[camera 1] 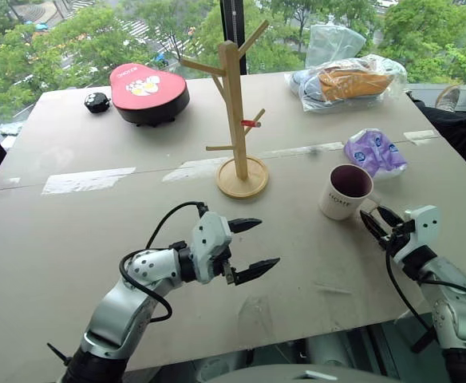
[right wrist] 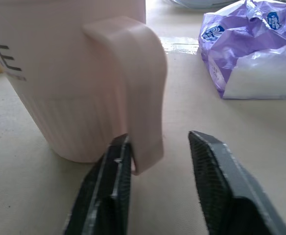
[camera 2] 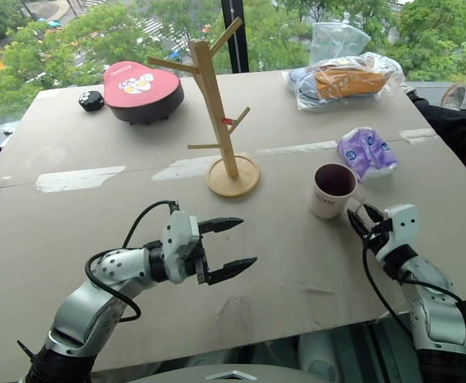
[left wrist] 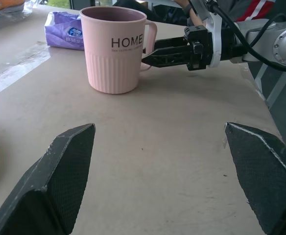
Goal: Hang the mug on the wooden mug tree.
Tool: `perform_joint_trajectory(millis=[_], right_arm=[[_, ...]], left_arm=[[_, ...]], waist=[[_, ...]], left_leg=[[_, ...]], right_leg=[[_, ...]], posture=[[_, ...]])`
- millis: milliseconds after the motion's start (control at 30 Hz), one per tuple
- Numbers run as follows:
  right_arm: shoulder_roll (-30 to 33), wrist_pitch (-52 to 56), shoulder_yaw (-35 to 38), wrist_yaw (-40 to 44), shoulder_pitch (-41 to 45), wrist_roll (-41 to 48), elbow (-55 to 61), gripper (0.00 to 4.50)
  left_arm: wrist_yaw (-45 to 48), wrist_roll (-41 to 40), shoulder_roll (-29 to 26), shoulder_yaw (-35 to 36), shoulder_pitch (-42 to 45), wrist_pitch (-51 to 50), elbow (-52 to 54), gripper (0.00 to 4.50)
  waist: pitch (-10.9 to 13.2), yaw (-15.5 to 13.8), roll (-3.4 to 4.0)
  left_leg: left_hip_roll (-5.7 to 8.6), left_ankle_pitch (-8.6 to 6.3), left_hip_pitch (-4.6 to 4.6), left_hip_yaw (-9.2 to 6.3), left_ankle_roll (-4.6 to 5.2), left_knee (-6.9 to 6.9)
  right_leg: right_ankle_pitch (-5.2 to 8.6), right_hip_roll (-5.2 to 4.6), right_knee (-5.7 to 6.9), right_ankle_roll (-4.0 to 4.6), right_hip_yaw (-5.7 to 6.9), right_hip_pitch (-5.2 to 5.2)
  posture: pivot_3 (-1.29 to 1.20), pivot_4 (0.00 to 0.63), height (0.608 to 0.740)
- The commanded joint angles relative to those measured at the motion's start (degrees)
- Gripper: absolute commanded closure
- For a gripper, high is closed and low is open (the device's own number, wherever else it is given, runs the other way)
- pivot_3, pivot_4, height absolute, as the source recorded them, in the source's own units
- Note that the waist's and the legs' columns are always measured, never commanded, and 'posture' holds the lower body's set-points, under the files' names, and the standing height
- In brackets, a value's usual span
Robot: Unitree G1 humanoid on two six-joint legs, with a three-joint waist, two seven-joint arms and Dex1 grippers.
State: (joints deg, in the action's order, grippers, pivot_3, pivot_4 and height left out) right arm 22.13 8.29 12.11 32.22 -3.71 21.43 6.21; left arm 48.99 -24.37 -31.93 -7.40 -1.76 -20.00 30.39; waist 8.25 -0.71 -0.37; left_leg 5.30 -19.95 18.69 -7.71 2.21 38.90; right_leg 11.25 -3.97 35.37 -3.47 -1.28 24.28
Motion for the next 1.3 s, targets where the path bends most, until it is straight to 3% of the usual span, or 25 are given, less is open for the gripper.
perform_joint_trajectory(millis=[33, 167, 333, 467, 633, 767, 867, 967, 1300], right_arm=[[0.5, -1.7, 0.5, 1.4, 0.9, 0.7, 0.4, 4.4], [0.9, -1.6, 0.2, 2.6, 2.1, 0.5, -0.4, 4.4], [6.4, 2.1, -2.6, 8.2, 6.5, 0.2, 1.8, 4.4], [15.9, 4.9, -9.3, 20.0, 23.2, -1.5, -0.8, 4.4], [19.2, 4.1, -16.8, 31.1, 42.7, -5.1, -11.1, 4.4], [17.6, 3.9, -22.6, 38.0, 57.6, -8.7, -19.4, 4.4], [15.3, 4.2, -25.6, 39.9, 63.9, -11.0, -22.8, 4.4], [13.3, 6.8, -26.9, 41.2, 67.7, -11.5, -23.3, 4.4], [8.0, 18.3, -27.7, 38.1, 77.2, -13.2, -22.1, 4.4]], left_arm=[[-0.1, -0.8, -0.5, 1.1, -0.3, 0.7, 1.8, 0.12], [-1.2, -1.2, 0.3, 1.9, -0.5, 1.1, 1.7, 0.12], [-7.7, -4.2, 7.7, 5.1, -0.9, 2.3, 1.0, 0.12], [-13.2, -8.2, 17.4, 8.6, -1.9, 6.9, 0.8, 0.12], [-13.7, -8.1, 20.9, 8.8, -4.8, 11.2, 1.4, 0.12], [-14.3, -7.5, 21.9, 10.5, -5.8, 15.6, 0.8, 0.12], [-13.9, -7.6, 21.8, 11.1, -6.2, 17.4, 0.0, 0.12], [-13.5, -7.4, 21.3, 11.7, -6.7, 19.0, -0.9, 0.12], [-13.2, -7.0, 20.5, 13.6, -5.3, 22.6, -5.1, 0.12]], waist=[[0.0, -0.1, 0.0], [0.0, 0.0, 0.04], [0.0, 0.0, 0.08], [0.1, 0.7, 0.13], [0.1, 0.7, -0.09], [0.2, 0.3, -0.07], [0.2, 0.1, -0.08], [0.2, -0.1, -0.09], [0.2, 0.0, -0.08]], left_leg=[[0.0, 0.0, 0.0, 0.01, 0.0, 0.0], [0.0, 0.0, 0.0, 0.0, 0.0, 0.0], [0.01, 0.0, 0.0, 0.02, 0.0, 0.0], [-0.01, 0.0, 0.01, 0.2, 0.01, 0.07], [-0.25, 0.0, 0.01, 0.04, -0.02, 0.03], [-0.22, 0.0, 0.26, 0.02, -0.01, -0.01], [-0.21, -0.01, 0.57, 0.03, 0.0, -0.02], [-0.22, 0.0, 1.19, -0.17, -0.02, 0.21], [-0.07, 0.0, 1.3, -0.2, -0.02, 0.26]], right_leg=[[0.0, 0.0, 0.0, 0.0, -0.01, 0.0], [0.0, 0.0, -0.01, 0.0, 0.0, 0.0], [-0.01, -0.03, -0.02, -0.01, -0.02, 0.0], [-0.03, -0.07, -0.04, -0.02, -0.19, 0.03], [-0.02, -0.04, -0.15, 0.02, 0.07, -0.03], [-0.11, -0.08, -0.52, 0.11, 0.15, 0.03], [-0.11, -0.1, -0.54, 0.12, 0.12, 0.36], [-0.12, -0.11, -0.52, 0.13, 0.37, 0.81], [-0.19, -0.15, -0.41, 0.22, 0.35, 0.94]], posture=[[0.0, 0.15, 0.74], [0.0, 0.15, 0.74], [0.0, 0.15, 0.74], [0.0, 0.15, 0.74], [0.0, 0.15, 0.74], [0.0, 0.15, 0.74], [0.0, 0.15, 0.74], [0.0, 0.15, 0.74], [0.0, 0.15, 0.74]])
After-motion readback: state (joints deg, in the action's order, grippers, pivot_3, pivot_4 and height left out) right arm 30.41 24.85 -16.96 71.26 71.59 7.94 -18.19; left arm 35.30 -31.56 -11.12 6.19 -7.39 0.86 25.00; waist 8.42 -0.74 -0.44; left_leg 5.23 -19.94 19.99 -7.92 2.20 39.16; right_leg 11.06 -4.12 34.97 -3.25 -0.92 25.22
